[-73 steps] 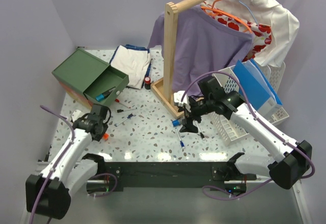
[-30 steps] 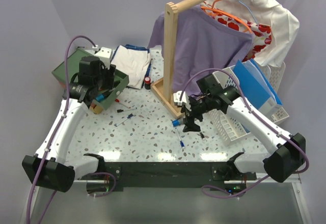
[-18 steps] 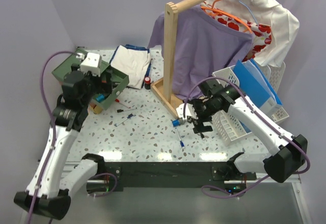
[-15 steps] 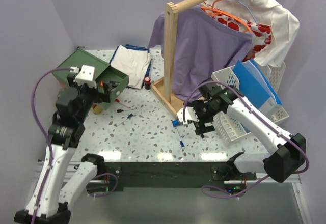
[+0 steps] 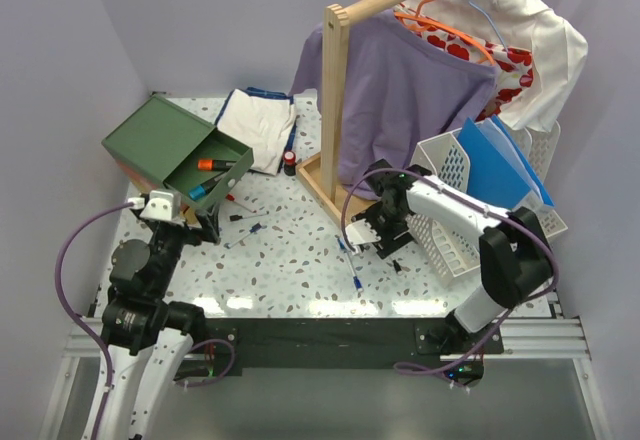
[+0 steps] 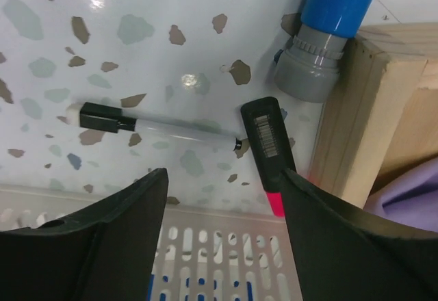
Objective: Organize the desk
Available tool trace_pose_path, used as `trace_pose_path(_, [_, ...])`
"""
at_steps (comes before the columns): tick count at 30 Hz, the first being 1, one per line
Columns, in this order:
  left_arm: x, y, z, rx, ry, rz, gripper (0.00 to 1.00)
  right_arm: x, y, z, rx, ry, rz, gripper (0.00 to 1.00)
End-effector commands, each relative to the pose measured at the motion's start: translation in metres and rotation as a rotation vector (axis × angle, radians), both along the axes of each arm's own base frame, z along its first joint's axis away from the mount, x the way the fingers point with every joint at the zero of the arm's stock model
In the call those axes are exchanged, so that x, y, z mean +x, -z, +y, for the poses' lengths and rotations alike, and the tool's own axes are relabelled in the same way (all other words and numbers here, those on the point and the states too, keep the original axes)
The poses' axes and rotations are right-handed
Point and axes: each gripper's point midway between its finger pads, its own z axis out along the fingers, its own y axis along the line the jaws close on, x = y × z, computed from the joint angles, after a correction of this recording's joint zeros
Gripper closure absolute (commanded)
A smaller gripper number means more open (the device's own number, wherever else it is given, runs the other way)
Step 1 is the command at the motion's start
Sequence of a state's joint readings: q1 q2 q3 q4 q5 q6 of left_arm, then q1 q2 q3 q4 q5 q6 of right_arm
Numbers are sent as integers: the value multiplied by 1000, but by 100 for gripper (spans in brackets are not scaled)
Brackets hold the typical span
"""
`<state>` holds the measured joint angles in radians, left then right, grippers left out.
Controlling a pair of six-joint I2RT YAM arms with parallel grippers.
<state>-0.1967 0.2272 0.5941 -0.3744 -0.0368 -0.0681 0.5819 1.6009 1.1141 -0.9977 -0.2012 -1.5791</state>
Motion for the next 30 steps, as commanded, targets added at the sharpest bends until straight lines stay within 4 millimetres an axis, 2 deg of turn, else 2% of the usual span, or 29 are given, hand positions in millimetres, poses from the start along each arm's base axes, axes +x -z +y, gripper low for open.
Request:
trace_pose_path(1, [0, -16, -1, -33, 5, -61, 0, 34, 3, 11, -3, -47, -103, 35])
trace_pose_path(4, [-2, -15, -1, -37, 4, -67, 0, 50, 8, 14, -6, -42, -159, 42])
trace_pose_path(7, [-3, -16, 0, -39, -3, -76, 0, 61, 16, 15, -25, -43, -190, 43])
trace_pose_path(12, [-2, -14, 0, -37, -1, -65, 0, 68, 29, 11, -72, -66, -193, 44])
trace_pose_path(20, [-2, -14, 1, -38, -4, -67, 0, 60, 51, 3, -116, -109, -159, 49])
trace_pose_path(27, [-3, -14, 1, -38, -6, -68, 0, 42, 67, -4, -150, -95, -48, 67])
trace_pose_path(28, [-3, -15, 1, -40, -7, -71, 0, 38, 68, -5, -152, -76, -34, 74])
trace_pose_path(30, [-3, -15, 1, -40, -7, -71, 0, 35, 68, -5, -145, -51, -23, 81])
